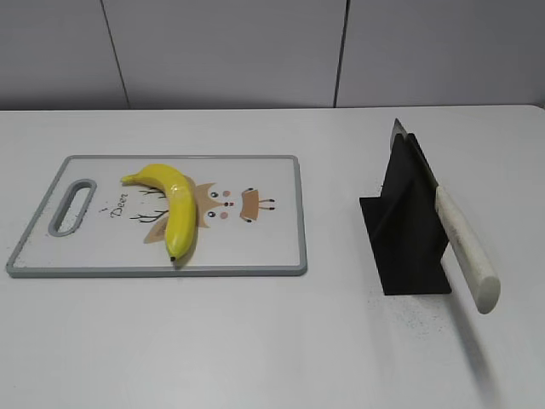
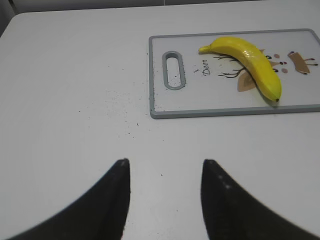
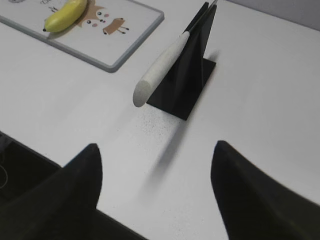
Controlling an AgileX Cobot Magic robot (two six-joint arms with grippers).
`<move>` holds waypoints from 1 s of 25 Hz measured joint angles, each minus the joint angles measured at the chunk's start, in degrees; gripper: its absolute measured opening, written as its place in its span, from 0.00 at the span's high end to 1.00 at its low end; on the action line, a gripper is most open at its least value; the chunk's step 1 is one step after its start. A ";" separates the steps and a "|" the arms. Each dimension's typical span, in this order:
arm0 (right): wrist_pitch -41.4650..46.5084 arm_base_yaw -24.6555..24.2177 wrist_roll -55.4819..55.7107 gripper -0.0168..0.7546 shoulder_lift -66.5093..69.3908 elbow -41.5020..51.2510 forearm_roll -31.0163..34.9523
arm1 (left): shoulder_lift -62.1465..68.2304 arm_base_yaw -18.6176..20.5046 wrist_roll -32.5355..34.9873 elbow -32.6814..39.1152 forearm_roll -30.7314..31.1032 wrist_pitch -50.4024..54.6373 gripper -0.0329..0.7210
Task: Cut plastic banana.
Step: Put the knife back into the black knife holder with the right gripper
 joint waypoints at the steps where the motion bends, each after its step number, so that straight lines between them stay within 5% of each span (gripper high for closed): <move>1: -0.05 0.00 0.00 0.32 -0.86 0.00 0.00 | 0.00 0.00 0.00 0.00 0.00 0.00 0.35; 6: -0.05 -1.45 -0.06 0.33 -1.50 0.06 -0.01 | 0.00 0.00 0.00 0.00 0.03 -0.07 0.35; 16: -0.05 -17.80 -0.06 0.33 -1.52 0.06 -0.01 | 0.00 0.00 0.00 0.00 0.03 -0.07 0.35; 25: -0.05 -18.95 -0.06 0.33 -1.52 0.06 -0.01 | 0.00 0.00 0.00 0.00 0.03 -0.07 0.35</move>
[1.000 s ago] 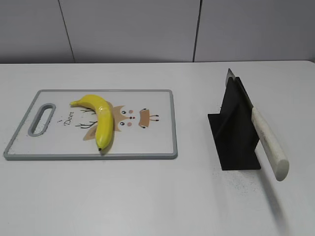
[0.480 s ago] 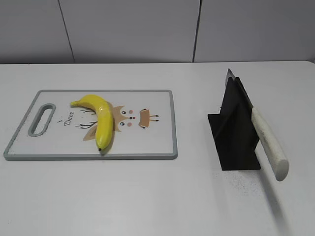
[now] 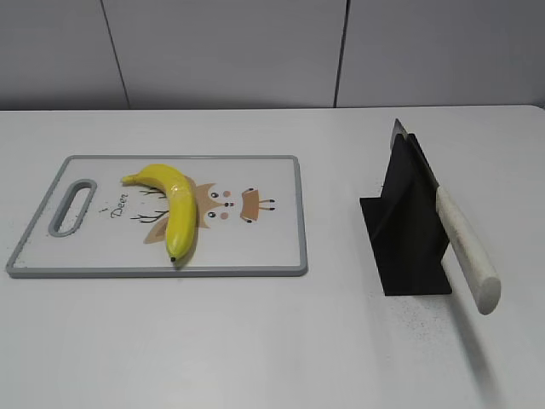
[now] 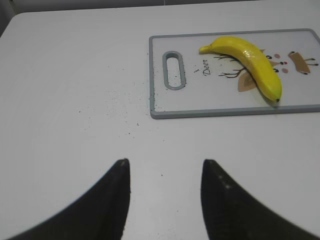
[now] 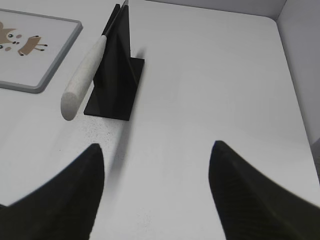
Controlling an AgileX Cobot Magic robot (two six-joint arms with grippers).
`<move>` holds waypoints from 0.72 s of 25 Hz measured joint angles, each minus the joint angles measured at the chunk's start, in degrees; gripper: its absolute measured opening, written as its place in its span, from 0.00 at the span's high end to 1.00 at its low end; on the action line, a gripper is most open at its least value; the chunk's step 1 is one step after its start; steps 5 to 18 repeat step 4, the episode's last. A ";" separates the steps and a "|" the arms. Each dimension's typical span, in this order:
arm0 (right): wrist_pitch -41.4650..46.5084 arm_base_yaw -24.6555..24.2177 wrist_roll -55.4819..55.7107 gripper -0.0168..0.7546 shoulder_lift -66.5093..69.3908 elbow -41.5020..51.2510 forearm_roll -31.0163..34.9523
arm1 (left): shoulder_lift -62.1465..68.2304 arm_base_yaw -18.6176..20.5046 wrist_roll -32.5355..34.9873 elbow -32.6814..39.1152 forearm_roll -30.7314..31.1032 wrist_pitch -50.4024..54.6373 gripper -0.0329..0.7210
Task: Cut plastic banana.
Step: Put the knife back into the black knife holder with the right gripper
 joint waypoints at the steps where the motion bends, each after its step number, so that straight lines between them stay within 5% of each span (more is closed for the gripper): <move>1: 0.00 0.00 0.00 0.33 0.00 0.00 0.00 | 0.00 0.00 0.00 0.00 0.00 0.00 0.35; 18: 0.00 0.00 0.00 0.33 0.00 0.00 0.00 | 0.00 0.00 0.00 0.00 0.00 0.00 0.35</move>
